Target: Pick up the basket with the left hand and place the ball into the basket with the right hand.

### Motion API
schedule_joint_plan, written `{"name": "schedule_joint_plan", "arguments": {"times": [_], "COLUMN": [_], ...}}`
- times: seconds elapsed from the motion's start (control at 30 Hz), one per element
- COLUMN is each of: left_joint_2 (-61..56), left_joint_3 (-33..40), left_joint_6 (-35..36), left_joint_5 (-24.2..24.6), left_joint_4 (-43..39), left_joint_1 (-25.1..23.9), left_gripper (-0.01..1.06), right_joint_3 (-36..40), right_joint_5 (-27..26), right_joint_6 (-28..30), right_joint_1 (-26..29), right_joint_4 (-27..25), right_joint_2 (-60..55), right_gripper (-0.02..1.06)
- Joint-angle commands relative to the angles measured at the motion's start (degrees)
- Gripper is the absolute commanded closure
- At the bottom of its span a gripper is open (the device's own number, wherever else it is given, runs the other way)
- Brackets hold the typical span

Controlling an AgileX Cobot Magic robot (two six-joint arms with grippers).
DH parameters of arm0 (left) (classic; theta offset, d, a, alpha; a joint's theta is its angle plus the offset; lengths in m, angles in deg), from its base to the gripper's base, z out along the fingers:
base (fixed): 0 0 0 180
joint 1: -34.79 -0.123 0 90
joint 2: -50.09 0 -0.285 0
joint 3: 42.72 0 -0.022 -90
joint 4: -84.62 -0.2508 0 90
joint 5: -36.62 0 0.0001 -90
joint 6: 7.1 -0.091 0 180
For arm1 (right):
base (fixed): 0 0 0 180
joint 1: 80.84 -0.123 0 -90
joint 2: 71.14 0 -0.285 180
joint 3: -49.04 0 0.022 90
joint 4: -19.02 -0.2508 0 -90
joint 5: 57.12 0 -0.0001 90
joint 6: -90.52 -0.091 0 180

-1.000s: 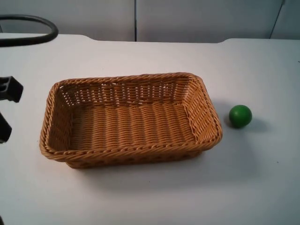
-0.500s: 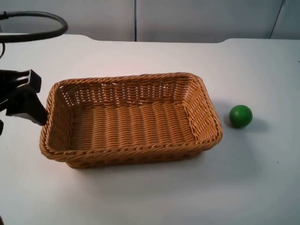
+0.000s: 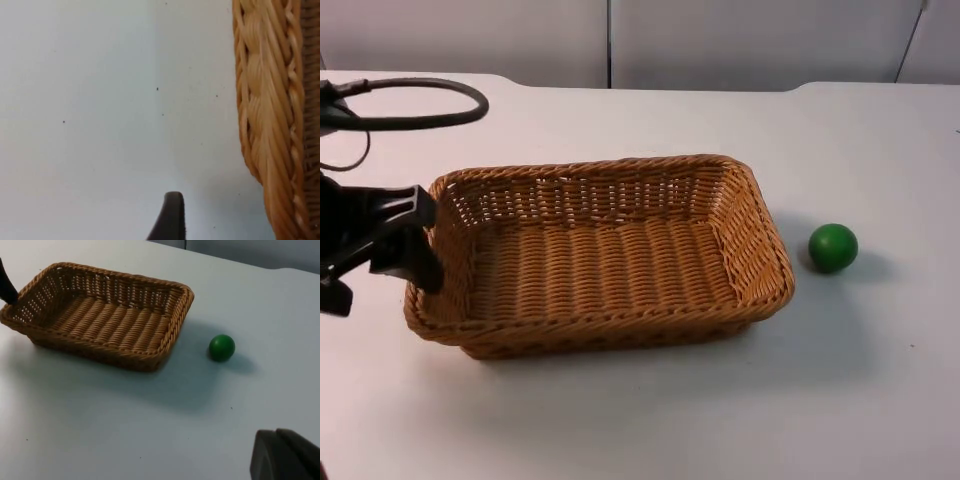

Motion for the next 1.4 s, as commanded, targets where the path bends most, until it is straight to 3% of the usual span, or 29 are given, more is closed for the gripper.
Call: {"name": "schedule_joint_plan", "arguments": {"times": [0.0, 0.13, 0.47, 0.57, 0.67, 0.8, 0.83, 0.87, 1.2, 1.37], "left_joint_2": [0.7, 3.2, 9.0, 11.6, 13.0, 14.2, 14.2, 14.2, 10.5, 4.0], "left_joint_3": [-0.5, -1.5, -4.8, -4.9, -4.9, -4.9, -4.9, -4.9, -4.6, -0.4], "left_joint_6": [-3.8, -9.0, -9.3, -9.3, -9.3, -9.3, -9.3, -9.5, -9.5, -9.7], "left_joint_5": [-1.0, -4.1, -6.2, -7.0, -8.2, -9.4, -9.4, -9.4, -3.2, -5.3], "left_joint_4": [3.9, 7.7, 8.2, 11.7, 14.1, 21.1, 21.1, 22.1, 26.5, 29.0], "left_joint_1": [0.5, 0.5, 0.5, 0.5, 0.5, 0.5, 0.5, 0.5, 0.5, 0.5], "left_gripper": [0.31, 0.31, 0.32, 0.34, 0.46, 0.95, 0.95, 1.05, 1.05, 1.05], "right_joint_3": [0.2, 0.2, 0.2, 0.2, 0.2, 0.2, 0.2, 0.2, 0.2, 0.2], "right_joint_5": [-0.4, -0.4, -0.4, -0.4, -0.4, -0.4, -0.4, -0.4, -0.4, -0.4], "right_joint_6": [0.0, 0.0, 0.0, 0.0, 0.0, 0.0, 0.0, 0.0, 0.0, 0.0], "right_joint_1": [-0.1, -0.1, -0.1, -0.1, -0.1, -0.1, -0.1, -0.1, -0.1, -0.1], "right_joint_4": [0.0, 0.0, 0.0, 0.0, 0.0, 0.0, 0.0, 0.0, 0.0, 0.0], "right_joint_2": [0.3, 0.3, 0.3, 0.3, 0.3, 0.3, 0.3, 0.3, 0.3, 0.3], "right_gripper": [1.05, 1.05, 1.05, 1.05, 1.05, 1.05, 1.05, 1.05, 1.05, 1.05]}}
